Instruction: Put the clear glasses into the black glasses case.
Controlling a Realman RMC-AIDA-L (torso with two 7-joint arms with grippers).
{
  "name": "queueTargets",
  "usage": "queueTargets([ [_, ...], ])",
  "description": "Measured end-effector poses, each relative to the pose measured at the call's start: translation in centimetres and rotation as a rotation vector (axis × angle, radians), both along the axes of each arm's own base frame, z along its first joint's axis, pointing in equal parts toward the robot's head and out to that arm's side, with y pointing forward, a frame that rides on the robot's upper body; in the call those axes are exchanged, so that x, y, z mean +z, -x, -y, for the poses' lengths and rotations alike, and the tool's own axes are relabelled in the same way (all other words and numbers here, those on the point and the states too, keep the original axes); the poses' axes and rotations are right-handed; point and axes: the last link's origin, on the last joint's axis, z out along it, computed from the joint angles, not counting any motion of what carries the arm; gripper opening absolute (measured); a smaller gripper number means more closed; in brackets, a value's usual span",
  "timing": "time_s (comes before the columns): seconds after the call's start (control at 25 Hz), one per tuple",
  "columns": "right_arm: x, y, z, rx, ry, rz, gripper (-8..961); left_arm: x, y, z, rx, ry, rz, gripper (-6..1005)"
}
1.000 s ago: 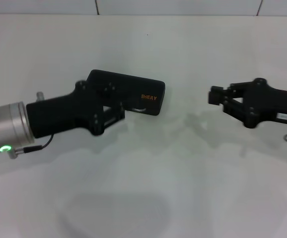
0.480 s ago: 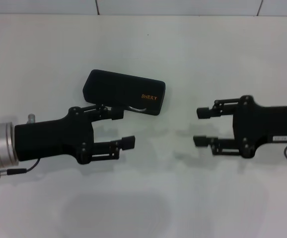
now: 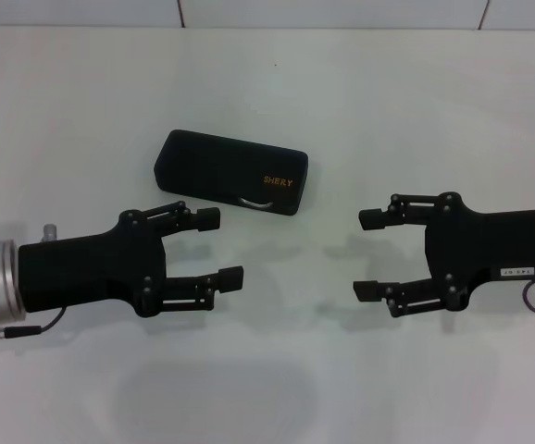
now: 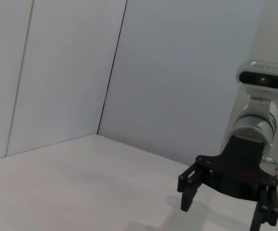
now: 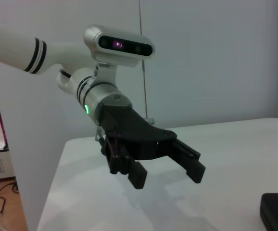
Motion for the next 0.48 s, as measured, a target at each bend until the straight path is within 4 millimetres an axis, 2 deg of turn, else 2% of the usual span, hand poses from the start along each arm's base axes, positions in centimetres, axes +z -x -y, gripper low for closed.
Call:
queueTargets([
  [0.08,-0.13,0.03,0.14,0.006,0.009,0.001,795,0.1,0.09,0.0,0.004,0.001,-0.002,870],
  [0.48,-0.46,0.04,0.39,0.008,0.019,0.0,810,0.23,0.23,-0.08,0.001,-0.006,-0.011,870],
])
